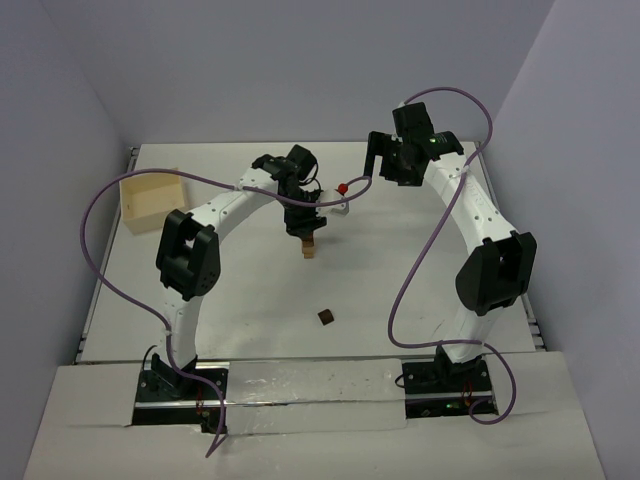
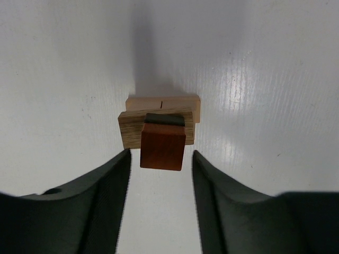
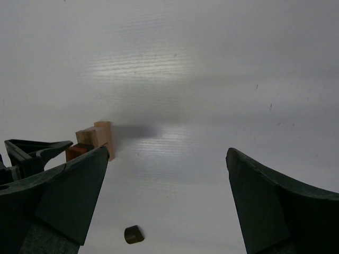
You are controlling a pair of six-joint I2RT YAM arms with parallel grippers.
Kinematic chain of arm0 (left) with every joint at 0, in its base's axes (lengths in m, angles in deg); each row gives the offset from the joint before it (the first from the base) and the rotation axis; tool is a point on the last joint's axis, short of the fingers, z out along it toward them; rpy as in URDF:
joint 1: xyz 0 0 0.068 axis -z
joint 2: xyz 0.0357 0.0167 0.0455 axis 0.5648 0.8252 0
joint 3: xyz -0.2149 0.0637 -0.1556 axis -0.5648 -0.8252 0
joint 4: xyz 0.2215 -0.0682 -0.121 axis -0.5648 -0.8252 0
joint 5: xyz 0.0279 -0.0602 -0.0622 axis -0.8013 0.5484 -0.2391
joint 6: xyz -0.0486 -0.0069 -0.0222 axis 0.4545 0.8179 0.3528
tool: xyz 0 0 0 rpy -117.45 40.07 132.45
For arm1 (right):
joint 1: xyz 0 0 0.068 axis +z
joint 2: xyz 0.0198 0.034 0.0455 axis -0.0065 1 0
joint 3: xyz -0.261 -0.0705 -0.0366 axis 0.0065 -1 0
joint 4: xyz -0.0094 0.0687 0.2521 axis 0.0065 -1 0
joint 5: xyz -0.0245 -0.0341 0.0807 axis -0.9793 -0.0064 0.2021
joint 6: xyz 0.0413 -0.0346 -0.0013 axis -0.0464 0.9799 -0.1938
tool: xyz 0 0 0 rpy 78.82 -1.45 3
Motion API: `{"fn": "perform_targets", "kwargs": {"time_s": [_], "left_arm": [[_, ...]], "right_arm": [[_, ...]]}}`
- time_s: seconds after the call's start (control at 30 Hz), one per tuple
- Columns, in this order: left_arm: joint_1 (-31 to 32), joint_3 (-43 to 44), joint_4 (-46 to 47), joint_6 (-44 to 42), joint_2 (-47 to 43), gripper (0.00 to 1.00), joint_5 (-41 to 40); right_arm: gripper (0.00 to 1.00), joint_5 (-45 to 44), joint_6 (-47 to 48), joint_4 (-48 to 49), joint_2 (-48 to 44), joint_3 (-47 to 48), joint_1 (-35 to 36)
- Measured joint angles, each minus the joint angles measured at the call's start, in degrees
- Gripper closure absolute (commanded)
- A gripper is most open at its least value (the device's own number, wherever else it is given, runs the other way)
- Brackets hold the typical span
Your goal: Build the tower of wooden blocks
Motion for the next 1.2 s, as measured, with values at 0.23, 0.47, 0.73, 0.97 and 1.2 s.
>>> {"fn": "perform_targets", "kwargs": {"time_s": [0.23,0.47,0.73,0.97,1.2], "left_arm": [[0.0,0.0,0.1,0.1,0.0,0.01,0.0],[0.0,0.0,0.1,0.5,-0.7,0.01,0.7],[-3.9,-1.4,5.7,7.1,-16.9,0.01,6.2],[-19.2,-18.7,23.3,24.5,-39.6,0.01,8.7],[-22.1,-28.8,29.2,42.5,-43.2,0.01,-4.3]], "right_arm": [[0.0,0.0,0.0,0.0,0.0,0.0,0.0],[0.0,0.0,0.0,0.0,0.0,0.0,0.0],[0.0,0.7,-0.3,0.3,-0.1,-0.6,0.4],[0.0,-1.5,0.5,1.4,-1.2,-5.8,6.9],[0.03,-6.1,-0.6,2.2,-1.4,-11.2,20.8]]}}
